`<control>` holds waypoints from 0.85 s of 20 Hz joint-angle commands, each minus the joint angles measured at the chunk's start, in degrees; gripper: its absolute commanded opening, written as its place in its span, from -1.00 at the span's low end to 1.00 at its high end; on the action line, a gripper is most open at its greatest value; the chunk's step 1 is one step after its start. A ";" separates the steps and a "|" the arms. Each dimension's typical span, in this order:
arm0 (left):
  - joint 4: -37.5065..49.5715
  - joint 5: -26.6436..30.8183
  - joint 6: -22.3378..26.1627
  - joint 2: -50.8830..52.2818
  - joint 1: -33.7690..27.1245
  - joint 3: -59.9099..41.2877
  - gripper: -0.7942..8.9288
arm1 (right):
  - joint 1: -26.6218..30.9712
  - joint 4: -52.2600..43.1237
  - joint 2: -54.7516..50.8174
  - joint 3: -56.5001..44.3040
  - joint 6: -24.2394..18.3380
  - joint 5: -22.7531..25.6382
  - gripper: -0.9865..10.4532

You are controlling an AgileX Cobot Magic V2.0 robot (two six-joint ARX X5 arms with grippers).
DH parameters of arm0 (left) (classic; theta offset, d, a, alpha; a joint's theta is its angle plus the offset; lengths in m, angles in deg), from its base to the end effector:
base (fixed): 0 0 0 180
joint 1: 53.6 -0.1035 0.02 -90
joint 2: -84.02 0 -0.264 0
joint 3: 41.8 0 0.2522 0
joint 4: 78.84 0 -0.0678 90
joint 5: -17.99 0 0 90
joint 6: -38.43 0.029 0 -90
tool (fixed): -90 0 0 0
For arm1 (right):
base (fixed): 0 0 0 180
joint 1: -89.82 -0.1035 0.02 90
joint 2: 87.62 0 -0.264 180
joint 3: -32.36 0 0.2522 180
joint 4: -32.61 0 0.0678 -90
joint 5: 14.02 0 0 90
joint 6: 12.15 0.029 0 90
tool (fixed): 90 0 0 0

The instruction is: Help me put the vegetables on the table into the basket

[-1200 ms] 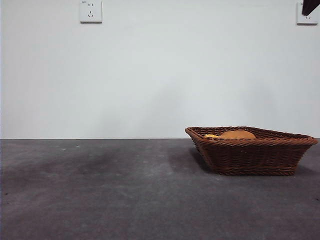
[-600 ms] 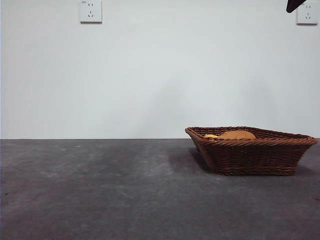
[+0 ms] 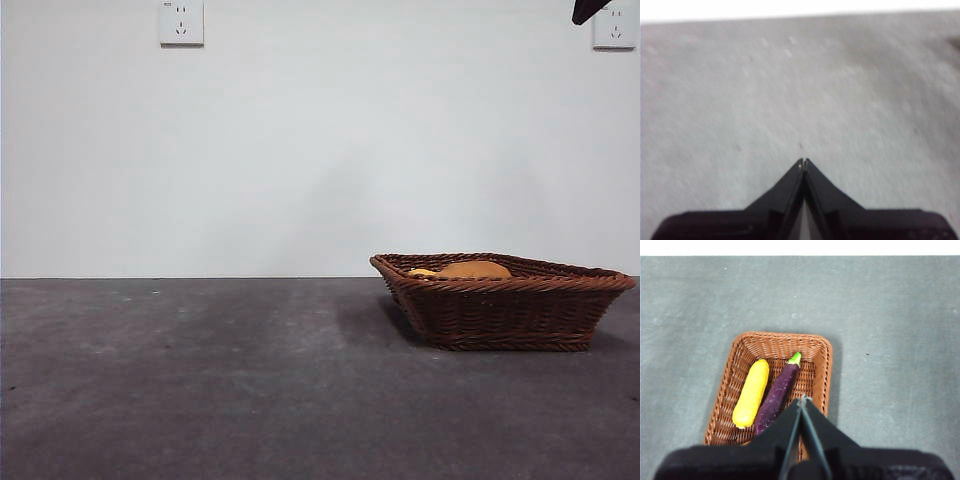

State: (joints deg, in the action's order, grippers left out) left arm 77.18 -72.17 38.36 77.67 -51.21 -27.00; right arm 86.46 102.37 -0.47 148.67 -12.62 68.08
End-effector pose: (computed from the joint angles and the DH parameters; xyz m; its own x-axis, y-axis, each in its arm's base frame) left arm 0.1003 -0.0043 0.1438 0.9625 -0.0430 -0.2677 0.0441 0.9990 -0.0019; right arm 0.2996 0.0216 0.4272 0.7427 0.1813 -0.6446 -0.1676 0.9823 0.0832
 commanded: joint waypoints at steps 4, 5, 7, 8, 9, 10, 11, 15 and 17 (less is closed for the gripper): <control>0.17 0.20 -0.13 4.26 -0.22 -0.61 -0.84 | 0.04 -0.46 0.35 -0.28 0.09 0.04 -0.83; 0.17 0.20 -0.15 4.98 -0.22 -0.61 -0.84 | 0.04 -0.46 0.35 -0.28 0.09 0.04 -0.83; 0.57 0.00 -1.09 6.12 -0.22 -0.61 -0.84 | 0.04 -0.52 0.35 -0.28 0.09 0.04 -0.83; 0.66 -0.42 -1.33 6.14 -0.22 -0.61 -0.84 | 0.04 -0.55 0.35 -0.28 0.09 0.04 -0.83; 0.66 -0.33 -1.33 6.14 -0.22 -0.61 -0.84 | 0.04 -0.59 0.35 -0.28 0.09 0.04 -0.83; 0.66 -0.22 -1.33 6.14 -0.22 -0.61 -0.84 | 0.04 -0.57 0.35 -0.28 0.09 0.04 -0.83; 0.66 -0.26 -1.33 6.14 -0.22 -0.61 -0.84 | 0.04 -0.59 0.35 -0.28 0.09 0.04 -0.83; 0.66 -0.24 -1.31 5.66 -0.22 -0.61 -0.84 | 0.04 -0.59 0.35 -0.28 0.09 0.04 -0.83; 0.66 -0.24 -1.31 5.25 -0.22 -0.61 -0.84 | 0.04 -0.59 0.35 -0.28 0.09 0.04 -0.83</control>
State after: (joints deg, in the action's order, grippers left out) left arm 77.53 -72.46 37.70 82.94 -51.25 -27.00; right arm 86.46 102.07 -0.45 148.64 -12.62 68.08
